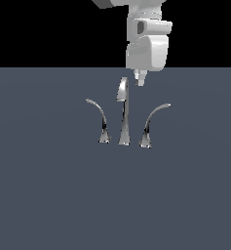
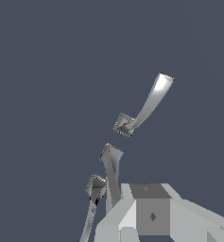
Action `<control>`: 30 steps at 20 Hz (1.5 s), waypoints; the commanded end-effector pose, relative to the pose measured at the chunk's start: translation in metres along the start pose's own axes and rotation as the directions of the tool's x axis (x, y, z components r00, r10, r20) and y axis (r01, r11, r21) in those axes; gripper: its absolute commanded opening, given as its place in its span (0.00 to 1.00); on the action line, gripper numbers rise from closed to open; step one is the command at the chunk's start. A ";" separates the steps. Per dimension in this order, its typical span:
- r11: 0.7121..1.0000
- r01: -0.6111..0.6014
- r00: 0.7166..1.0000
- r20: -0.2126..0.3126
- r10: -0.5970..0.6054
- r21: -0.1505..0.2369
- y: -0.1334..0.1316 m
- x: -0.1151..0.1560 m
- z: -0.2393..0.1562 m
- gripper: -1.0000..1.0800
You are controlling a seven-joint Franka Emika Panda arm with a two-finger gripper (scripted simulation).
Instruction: Turn on the faucet by rotating a designated handle.
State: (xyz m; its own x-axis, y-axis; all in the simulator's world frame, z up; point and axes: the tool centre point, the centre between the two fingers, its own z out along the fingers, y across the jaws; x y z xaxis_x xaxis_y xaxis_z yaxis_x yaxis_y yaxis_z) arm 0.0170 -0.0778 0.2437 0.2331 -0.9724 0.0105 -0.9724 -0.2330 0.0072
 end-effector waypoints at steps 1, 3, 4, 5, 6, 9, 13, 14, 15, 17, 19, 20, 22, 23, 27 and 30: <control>0.996 -0.088 0.996 0.001 0.088 0.001 -0.005 0.019 0.015 0.00; 0.988 -0.153 0.988 0.002 0.153 0.001 -0.008 0.034 0.027 0.00; 0.983 -0.183 0.983 0.003 0.183 0.001 -0.009 0.041 0.032 0.00; 0.977 -0.212 0.977 0.004 0.212 0.001 -0.009 0.047 0.037 0.00; 0.971 -0.239 0.971 0.004 0.239 0.001 -0.010 0.054 0.042 0.00; 0.951 -0.310 0.951 0.007 0.310 0.002 -0.010 0.070 0.054 0.00; 0.925 -0.381 0.925 0.009 0.381 0.002 -0.009 0.087 0.067 0.00; 0.919 -0.393 0.919 0.010 0.393 0.002 -0.008 0.090 0.069 0.00; 0.915 -0.404 0.915 0.011 0.404 0.002 -0.008 0.093 0.071 0.00; 0.908 -0.419 0.908 0.011 0.419 0.002 -0.007 0.097 0.074 0.00; 0.905 -0.426 0.905 0.012 0.426 0.002 -0.007 0.098 0.075 0.00; 0.905 -0.426 0.905 0.012 0.426 0.002 -0.007 0.098 0.075 0.00; 0.907 -0.422 0.907 0.013 0.422 0.002 -0.007 0.097 0.074 0.00; 0.907 -0.421 0.907 0.013 0.421 0.002 -0.007 0.097 0.074 0.00; 0.907 -0.421 0.907 0.013 0.421 0.002 -0.007 0.097 0.074 0.00; 0.907 -0.421 0.907 0.013 0.421 0.002 0.002 0.096 0.074 0.00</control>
State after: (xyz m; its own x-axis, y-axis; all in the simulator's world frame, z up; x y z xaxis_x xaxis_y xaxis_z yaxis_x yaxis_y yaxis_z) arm 0.0407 -0.1720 0.1704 -0.1972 -0.9804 -0.0001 -0.9804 0.1972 0.0001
